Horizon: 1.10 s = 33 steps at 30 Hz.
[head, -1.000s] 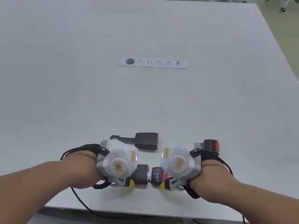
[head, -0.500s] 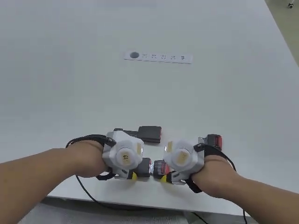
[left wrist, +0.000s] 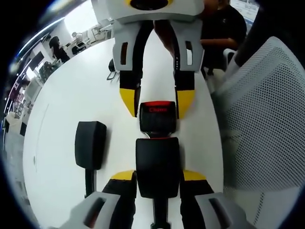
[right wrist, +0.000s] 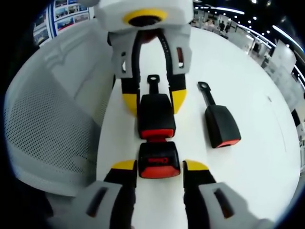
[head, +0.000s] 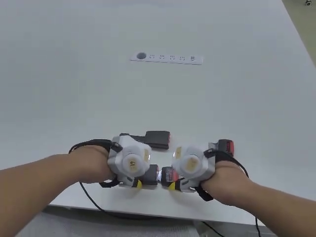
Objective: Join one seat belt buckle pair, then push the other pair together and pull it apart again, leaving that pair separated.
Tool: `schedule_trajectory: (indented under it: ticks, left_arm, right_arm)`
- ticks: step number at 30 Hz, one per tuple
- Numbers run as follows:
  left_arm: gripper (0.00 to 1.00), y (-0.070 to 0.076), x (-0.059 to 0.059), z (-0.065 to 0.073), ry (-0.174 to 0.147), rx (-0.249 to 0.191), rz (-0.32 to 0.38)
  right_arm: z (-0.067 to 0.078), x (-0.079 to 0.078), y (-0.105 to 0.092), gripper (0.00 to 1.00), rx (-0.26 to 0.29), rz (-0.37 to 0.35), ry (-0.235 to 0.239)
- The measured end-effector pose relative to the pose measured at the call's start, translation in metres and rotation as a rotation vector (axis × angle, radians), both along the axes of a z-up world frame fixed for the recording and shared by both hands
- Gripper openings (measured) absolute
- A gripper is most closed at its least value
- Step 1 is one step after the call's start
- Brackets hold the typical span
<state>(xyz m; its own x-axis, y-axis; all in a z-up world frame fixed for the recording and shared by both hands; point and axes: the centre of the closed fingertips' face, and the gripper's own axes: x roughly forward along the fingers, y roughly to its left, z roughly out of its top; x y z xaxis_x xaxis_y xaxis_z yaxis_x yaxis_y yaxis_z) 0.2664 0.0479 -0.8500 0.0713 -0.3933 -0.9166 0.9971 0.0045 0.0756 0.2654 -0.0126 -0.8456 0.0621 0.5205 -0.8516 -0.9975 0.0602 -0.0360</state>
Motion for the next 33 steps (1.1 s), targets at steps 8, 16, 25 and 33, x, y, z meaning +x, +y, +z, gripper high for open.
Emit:
schedule_trajectory:
  ticks: [8, 16, 25, 33]
  left_arm:
    - [0.43, -0.006, 0.009, 0.027, -0.041, -0.06, 0.051]
    - [0.45, -0.011, 0.021, 0.043, -0.072, -0.086, 0.06]
    - [0.48, -0.019, 0.055, 0.048, -0.079, -0.117, 0.085]
    - [0.52, -0.031, 0.081, 0.042, -0.063, -0.123, 0.052]
  right_arm:
    - [0.018, 0.002, 0.001, 0.4, 0.028, -0.005, -0.026]
    - [0.03, 0.005, -0.006, 0.39, 0.049, -0.024, -0.017]
    - [0.033, 0.028, -0.037, 0.39, 0.041, -0.066, -0.037]
    - [0.03, 0.054, -0.074, 0.38, 0.018, -0.058, -0.082]
